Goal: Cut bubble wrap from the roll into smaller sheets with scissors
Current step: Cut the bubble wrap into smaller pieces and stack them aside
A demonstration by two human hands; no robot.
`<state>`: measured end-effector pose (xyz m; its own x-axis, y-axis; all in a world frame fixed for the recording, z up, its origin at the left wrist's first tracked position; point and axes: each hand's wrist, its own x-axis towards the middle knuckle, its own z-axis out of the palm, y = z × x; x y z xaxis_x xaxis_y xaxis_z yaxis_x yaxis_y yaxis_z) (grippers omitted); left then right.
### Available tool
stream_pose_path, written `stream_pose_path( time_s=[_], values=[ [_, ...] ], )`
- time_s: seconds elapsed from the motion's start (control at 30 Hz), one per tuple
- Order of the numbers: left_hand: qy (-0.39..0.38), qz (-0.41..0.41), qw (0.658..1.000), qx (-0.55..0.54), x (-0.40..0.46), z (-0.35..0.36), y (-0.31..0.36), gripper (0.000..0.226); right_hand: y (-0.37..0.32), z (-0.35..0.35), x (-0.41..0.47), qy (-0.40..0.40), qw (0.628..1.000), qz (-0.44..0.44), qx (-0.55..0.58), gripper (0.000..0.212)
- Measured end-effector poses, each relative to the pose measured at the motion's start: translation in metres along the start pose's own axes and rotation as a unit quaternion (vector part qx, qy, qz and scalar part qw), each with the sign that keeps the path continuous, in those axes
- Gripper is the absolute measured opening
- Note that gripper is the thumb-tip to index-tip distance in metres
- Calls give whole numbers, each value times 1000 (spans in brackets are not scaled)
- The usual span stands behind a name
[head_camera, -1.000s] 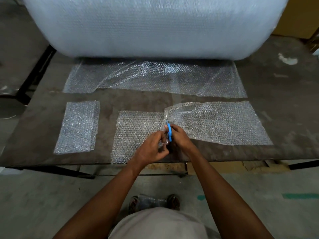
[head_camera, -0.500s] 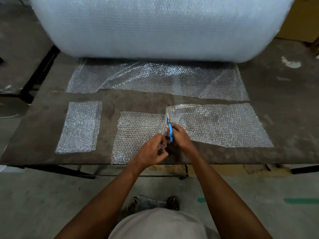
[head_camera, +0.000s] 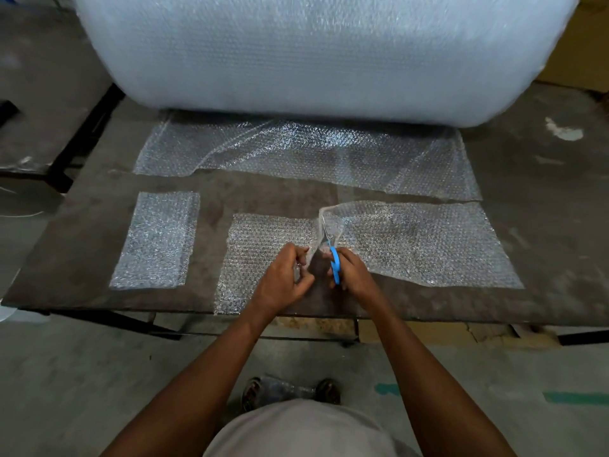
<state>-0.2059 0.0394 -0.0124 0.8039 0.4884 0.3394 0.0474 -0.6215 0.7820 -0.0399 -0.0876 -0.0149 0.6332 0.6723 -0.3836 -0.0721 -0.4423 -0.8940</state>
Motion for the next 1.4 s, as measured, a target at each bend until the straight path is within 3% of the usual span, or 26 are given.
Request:
stream_pose_path(
  time_s=[0.13,0.43,0.6,1.2,1.27,1.4],
  values=[
    [-14,29,999,9,1,-4,-4,21,-4,-1,0,-10,1000,-7,5,18],
    [-70,12,997,25,-11,0,-8,28,-27,0,14,-33,998,-36,27,28],
    [-67,39,997,30,-12,1,-4,29,-37,3,22,-43,997,-37,56,22],
    [-65,-2,998,22,-15,2,-4,31,-24,11,38,-18,998,-60,16,26],
    [-23,-36,999,1,-17,2,-3,24,-26,11,38,-12,998,-65,22,21],
    [176,-128,975,-35,-12,-1,-4,19,-34,13,32,2,998,-69,5,27]
  ],
)
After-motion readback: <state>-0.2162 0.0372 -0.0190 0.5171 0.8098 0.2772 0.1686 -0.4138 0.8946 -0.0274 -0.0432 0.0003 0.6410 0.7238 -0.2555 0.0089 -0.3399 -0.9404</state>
